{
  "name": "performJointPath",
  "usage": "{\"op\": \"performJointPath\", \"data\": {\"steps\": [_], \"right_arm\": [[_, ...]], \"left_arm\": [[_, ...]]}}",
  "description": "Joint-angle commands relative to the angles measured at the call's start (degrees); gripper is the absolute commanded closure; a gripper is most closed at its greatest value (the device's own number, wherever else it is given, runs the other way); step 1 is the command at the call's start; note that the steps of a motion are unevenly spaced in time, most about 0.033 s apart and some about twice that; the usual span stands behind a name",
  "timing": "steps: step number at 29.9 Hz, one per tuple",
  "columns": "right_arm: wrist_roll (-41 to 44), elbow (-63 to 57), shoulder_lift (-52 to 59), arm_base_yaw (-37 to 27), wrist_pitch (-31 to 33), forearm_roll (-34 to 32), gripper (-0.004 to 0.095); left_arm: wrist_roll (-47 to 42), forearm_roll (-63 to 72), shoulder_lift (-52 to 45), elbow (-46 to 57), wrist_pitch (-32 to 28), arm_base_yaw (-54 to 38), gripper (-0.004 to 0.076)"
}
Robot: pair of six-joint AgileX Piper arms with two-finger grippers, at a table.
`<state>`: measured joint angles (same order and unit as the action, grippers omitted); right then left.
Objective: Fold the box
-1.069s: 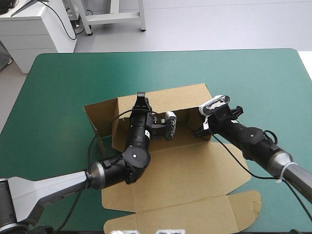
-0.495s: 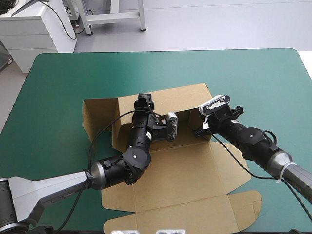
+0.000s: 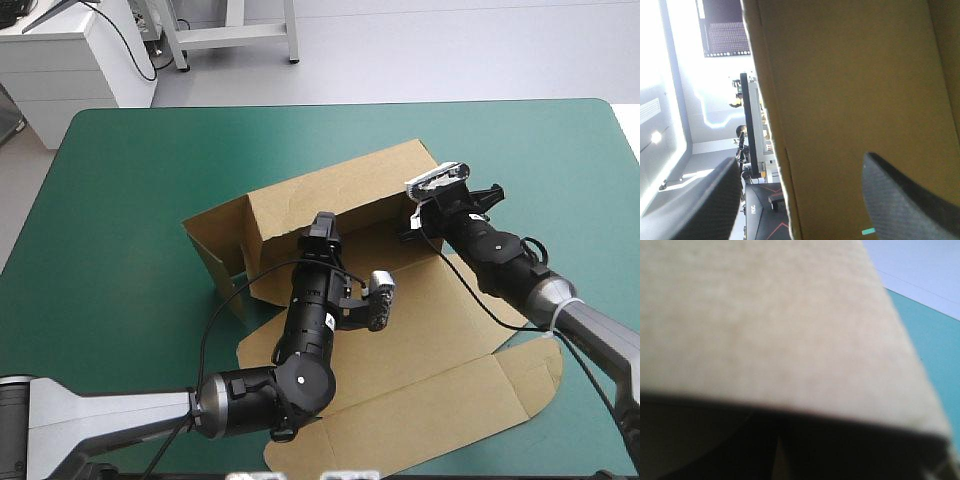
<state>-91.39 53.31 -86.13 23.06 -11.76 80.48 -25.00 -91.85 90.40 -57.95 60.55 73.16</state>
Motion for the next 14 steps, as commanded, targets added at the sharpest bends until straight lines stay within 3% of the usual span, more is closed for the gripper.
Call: {"op": "performJointPath", "data": {"steps": [1,3,7,8,10,14], "right_arm": [[-0.3,4.0,0.3,-0.2,-1.1,-0.2,0.0928],[-0.3,4.4,-0.3,-0.2,-0.9,-0.1,0.0928],[-0.3,4.4,-0.8,-0.2,-0.8,-0.1,0.0928],[-0.5,4.4,-0.9,-0.2,-0.8,-0.1,0.0928],[-0.6,4.4,-1.0,-0.2,-0.8,-0.1,0.0928],[-0.7,4.4,-1.2,-0.2,-0.6,-0.1,0.0929]], "left_arm": [[-1.1,-2.0,-2.3,-1.3,4.8,1.6,0.0260],[-0.7,-0.4,-2.3,-1.3,5.7,1.6,0.0359],[4.3,1.6,-3.6,-1.3,4.2,1.6,0.0689],[5.1,2.0,-4.3,-1.5,2.8,1.6,0.0727],[6.2,6.7,-5.9,-2.8,-0.3,1.6,0.0727],[17.8,24.6,-10.5,-9.7,-6.6,-1.1,0.0729]]}}
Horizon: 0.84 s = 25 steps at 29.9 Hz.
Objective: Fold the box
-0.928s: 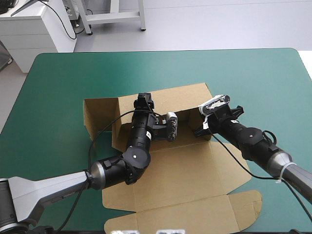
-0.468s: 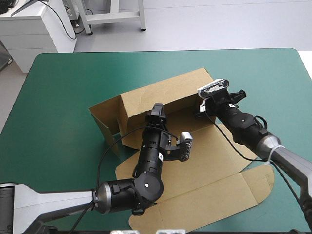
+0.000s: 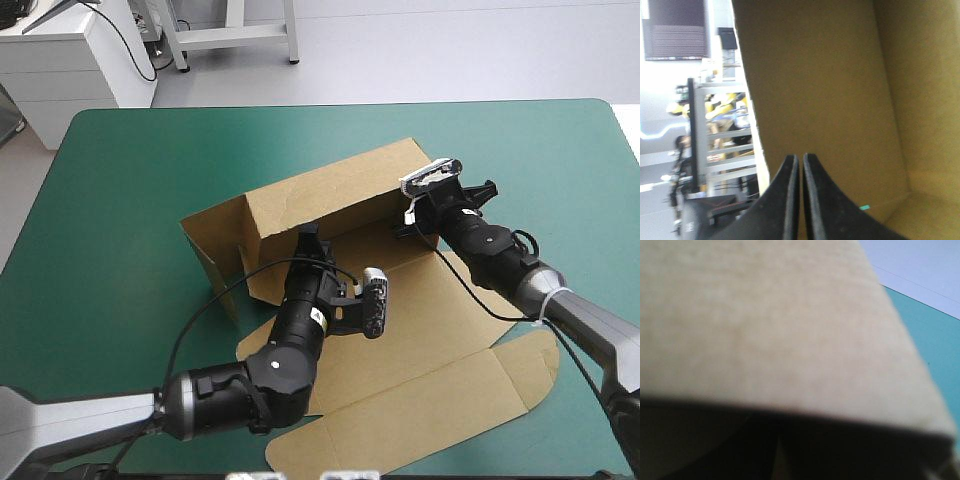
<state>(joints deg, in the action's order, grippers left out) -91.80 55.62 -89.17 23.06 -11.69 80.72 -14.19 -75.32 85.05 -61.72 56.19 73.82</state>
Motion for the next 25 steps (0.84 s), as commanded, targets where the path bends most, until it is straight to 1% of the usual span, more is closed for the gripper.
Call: {"op": "performJointPath", "data": {"steps": [1,4,7,11,16,20,21,25], "right_arm": [[-0.3,2.1,1.8,-0.2,-0.7,-0.4,0.0929],[-0.3,2.1,1.8,-0.2,-0.7,-0.4,0.0929],[-0.3,2.1,1.8,-0.2,-0.6,-0.4,0.0929],[-1.7,1.9,1.8,-0.2,-1.1,-0.4,0.0929],[-2.2,1.7,1.8,-0.2,-1.1,-0.2,0.0929],[-2.4,1.7,1.8,-0.2,-0.7,-0.2,0.0929],[-3.4,1.7,1.8,-0.2,-0.1,-0.2,0.0929],[-10.2,1.7,1.8,-0.6,1.9,-0.2,0.0929]], "left_arm": [[9.9,12.3,-5.9,-7.6,-3.1,-3.0,0.0729],[21.6,28.9,-7.7,-14.3,-2.8,-9.9,0.0729],[31.3,43.7,-8.9,-20.1,-0.4,-20.7,0.0729],[39.5,56.6,-10.7,-24.1,-0.3,-33.5,0.0729],[42.1,69.2,-13.0,-24.0,-2.9,-49.7,0.0731],[43.5,78.0,-14.2,-23.7,-2.2,-60.9,0.0731],[44.7,80.7,-14.5,-23.7,-1.8,-64.0,0.0731],[45.1,86.4,-14.9,-23.7,-0.1,-71.0,0.0731]]}}
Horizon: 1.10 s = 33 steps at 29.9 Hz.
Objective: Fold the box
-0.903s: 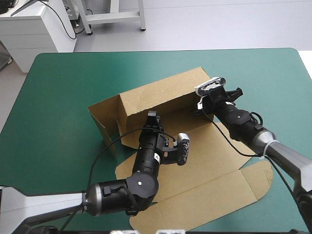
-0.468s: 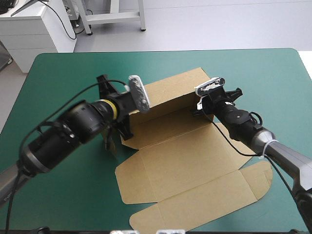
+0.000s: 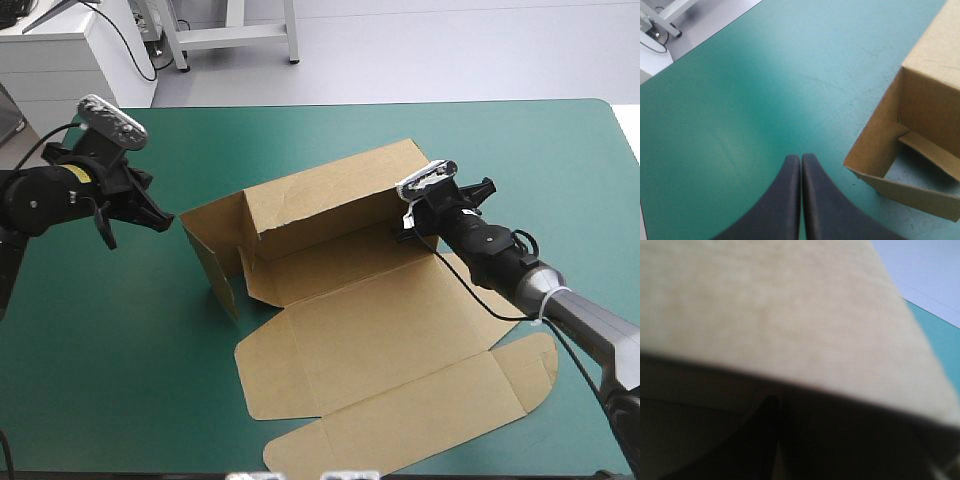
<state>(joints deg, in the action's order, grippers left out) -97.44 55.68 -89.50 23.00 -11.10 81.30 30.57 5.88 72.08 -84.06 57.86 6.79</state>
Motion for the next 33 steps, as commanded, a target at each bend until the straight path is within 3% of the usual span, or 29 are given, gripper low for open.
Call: {"op": "performJointPath", "data": {"steps": [1,5,9,12,19,22,29,33], "right_arm": [[-5.0,1.8,2.1,-1.0,2.4,-0.8,0.0929],[-3.4,1.8,1.9,-6.2,12.0,-0.8,0.0929],[4.7,2.4,1.6,-12.4,20.3,-4.8,0.0929],[14.9,4.9,1.6,-13.3,23.6,-17.6,0.0929],[67.0,18.9,-1.1,-13.3,40.0,-61.1,0.0925],[80.2,25.9,-1.5,-13.3,48.9,-70.9,0.0925],[87.2,38.0,-2.5,-13.3,62.6,-75.0,0.0925],[89.6,41.8,-5.3,-13.3,75.9,-75.2,0.0925]], "left_arm": [[0.3,5.5,-1.9,-1.3,-1.4,-5.4,0.0731],[0.3,5.8,-2.5,0.1,-0.4,-9.3,0.0731],[0.3,6.8,-2.7,2.3,-0.5,-11.7,0.0731],[0.3,7.7,-2.8,4.4,-2.6,-12.7,0.0731],[1.0,8.5,-2.9,7.1,-5.2,-13.0,0.0731],[2.7,7.7,-2.9,7.5,-5.5,-13.1,0.0731],[2.7,8.1,-2.7,7.5,-5.9,-13.2,0.0731],[2.7,7.9,-2.7,7.5,-5.8,-13.2,0.0731]]}}
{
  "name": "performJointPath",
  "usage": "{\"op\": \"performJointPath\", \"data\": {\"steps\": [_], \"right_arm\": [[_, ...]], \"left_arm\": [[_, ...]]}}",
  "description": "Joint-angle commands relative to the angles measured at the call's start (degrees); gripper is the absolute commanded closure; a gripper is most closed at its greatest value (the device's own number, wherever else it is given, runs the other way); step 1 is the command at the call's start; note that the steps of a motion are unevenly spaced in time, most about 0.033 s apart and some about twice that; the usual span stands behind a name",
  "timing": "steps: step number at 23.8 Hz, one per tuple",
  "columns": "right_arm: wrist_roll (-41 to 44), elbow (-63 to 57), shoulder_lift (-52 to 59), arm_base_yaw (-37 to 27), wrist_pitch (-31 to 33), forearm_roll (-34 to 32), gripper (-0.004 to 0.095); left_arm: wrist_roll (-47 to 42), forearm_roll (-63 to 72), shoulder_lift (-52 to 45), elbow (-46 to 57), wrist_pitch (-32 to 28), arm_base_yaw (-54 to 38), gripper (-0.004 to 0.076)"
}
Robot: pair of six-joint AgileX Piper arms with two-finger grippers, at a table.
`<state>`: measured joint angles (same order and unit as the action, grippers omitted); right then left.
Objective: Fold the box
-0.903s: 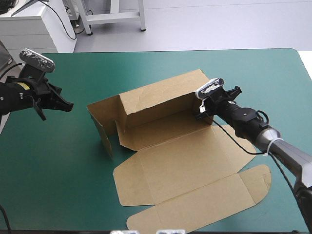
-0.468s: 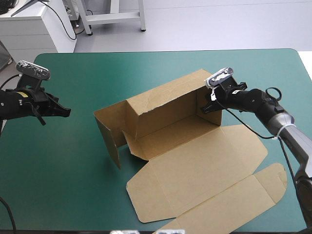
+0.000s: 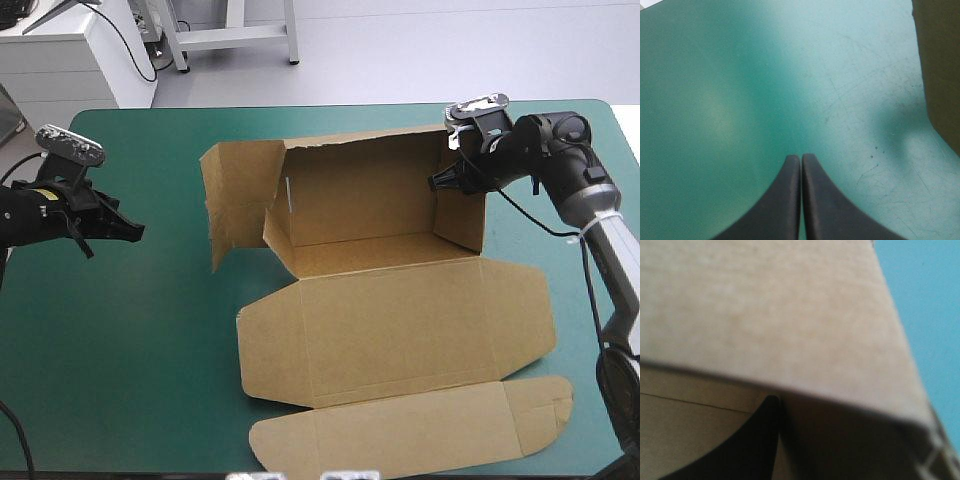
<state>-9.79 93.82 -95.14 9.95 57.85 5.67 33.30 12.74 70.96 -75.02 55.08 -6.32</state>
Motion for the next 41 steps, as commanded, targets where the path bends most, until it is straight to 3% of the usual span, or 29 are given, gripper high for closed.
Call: {"op": "performJointPath", "data": {"steps": [1,3,11,25,28,32,34,41], "right_arm": [[2.1,4.3,-0.5,-0.2,10.3,0.4,0.0925],[3.5,4.8,-1.5,-0.2,13.5,-0.1,0.0925],[6.6,4.8,-2.4,-0.1,13.5,1.1,0.0925],[4.3,7.7,-11.7,-0.1,13.0,2.3,0.0914],[4.3,10.2,-11.9,-0.1,11.5,2.5,0.0770],[5.9,13.2,-11.9,-0.1,10.7,1.9,0.0408],[9.1,13.5,-11.9,-0.1,8.5,0.0,0.0300],[12.2,13.5,-11.9,-0.1,8.9,-2.9,0.0278]], "left_arm": [[-0.1,1.1,-1.6,-1.5,-3.0,-0.1,0.0731],[-0.4,1.1,-1.6,-1.5,-3.0,-0.1,0.0731],[-0.5,1.2,-1.6,-1.5,-3.0,-0.1,0.0731],[-0.8,1.9,-1.6,-1.5,-1.4,-0.1,0.0731],[-0.9,3.4,-1.6,-1.5,-0.5,-0.1,0.0731],[-0.9,4.6,-1.6,-1.5,-0.3,-0.1,0.0731],[-0.9,4.6,-1.6,-1.5,-0.3,-0.1,0.0731],[-0.9,3.7,-1.6,-1.5,-0.3,-0.1,0.0731]]}}
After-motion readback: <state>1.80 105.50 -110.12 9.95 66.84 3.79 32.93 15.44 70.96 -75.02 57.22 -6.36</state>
